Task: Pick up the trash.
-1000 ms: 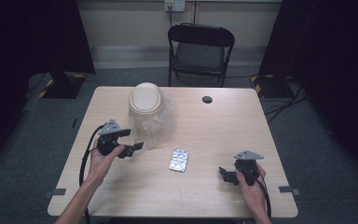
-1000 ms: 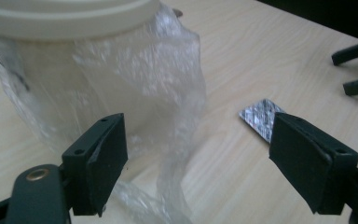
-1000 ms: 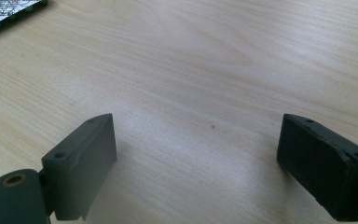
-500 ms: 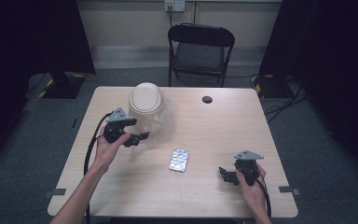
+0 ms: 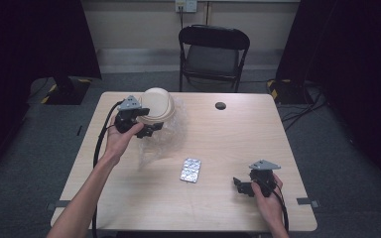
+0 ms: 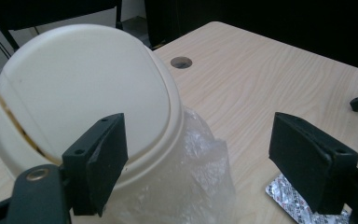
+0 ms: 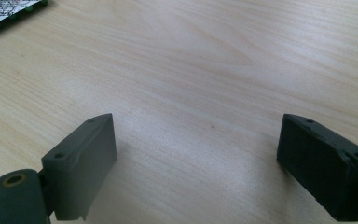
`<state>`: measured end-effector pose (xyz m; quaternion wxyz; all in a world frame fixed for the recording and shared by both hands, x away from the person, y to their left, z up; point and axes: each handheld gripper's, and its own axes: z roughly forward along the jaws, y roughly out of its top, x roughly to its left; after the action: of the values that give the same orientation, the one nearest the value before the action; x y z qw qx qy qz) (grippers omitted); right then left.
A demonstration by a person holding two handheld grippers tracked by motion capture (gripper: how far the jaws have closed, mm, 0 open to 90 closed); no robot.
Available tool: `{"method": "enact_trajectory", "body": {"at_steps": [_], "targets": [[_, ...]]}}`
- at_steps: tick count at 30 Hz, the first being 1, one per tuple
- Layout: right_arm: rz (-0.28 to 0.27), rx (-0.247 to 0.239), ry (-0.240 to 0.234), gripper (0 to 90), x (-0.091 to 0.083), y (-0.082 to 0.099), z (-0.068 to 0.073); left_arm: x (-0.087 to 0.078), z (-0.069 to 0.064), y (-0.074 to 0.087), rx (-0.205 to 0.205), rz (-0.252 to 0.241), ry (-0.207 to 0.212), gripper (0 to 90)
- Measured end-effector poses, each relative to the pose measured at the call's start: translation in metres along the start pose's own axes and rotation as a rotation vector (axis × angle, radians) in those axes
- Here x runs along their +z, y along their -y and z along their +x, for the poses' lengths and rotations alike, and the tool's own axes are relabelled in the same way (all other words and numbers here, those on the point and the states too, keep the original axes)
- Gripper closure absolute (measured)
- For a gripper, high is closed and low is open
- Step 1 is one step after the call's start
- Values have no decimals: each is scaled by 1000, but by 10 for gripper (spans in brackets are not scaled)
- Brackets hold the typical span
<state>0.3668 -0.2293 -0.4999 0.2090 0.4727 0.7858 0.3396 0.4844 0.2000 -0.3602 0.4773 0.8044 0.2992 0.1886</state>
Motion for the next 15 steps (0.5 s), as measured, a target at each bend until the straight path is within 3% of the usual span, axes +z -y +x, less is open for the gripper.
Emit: {"method": "enact_trajectory", "body": {"at_steps": [5, 8, 15], "targets": [[0, 0, 0, 107, 0, 0, 0, 8, 5, -2, -13, -10, -3, 187], [1, 0, 1, 107, 0, 0, 0, 19, 8, 1, -4, 26, -3, 184], [0, 0, 0, 107, 0, 0, 0, 33, 10, 1, -1, 46, 2, 183]]}}
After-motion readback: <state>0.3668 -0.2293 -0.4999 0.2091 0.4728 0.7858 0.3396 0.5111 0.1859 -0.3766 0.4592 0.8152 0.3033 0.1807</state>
